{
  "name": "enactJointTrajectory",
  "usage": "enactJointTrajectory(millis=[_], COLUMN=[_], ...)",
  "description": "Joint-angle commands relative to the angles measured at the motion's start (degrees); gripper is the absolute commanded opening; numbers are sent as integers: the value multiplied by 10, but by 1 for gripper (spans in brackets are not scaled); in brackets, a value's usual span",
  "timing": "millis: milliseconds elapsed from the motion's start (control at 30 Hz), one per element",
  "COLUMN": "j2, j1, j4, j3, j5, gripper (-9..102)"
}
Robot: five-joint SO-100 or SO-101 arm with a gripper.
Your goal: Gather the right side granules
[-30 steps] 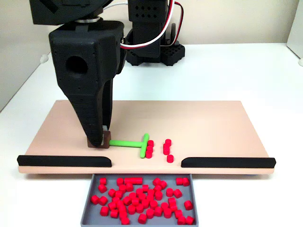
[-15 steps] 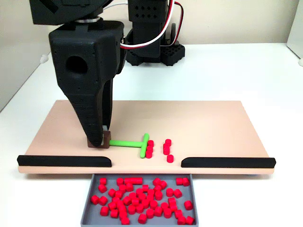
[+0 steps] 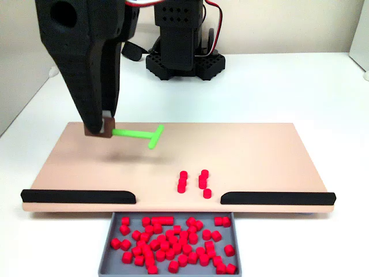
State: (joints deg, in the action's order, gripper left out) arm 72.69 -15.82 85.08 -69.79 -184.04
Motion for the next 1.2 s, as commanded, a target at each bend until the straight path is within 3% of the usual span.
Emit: enactJointTrajectory(millis=[0, 400, 633, 1167], j2=[66, 334, 359, 351], j1=[-6, 20, 91, 171], j4=[38, 38, 38, 39], j3=[-1, -229, -248, -313], j5=[101, 621, 906, 1051], gripper=[0, 0, 0, 0])
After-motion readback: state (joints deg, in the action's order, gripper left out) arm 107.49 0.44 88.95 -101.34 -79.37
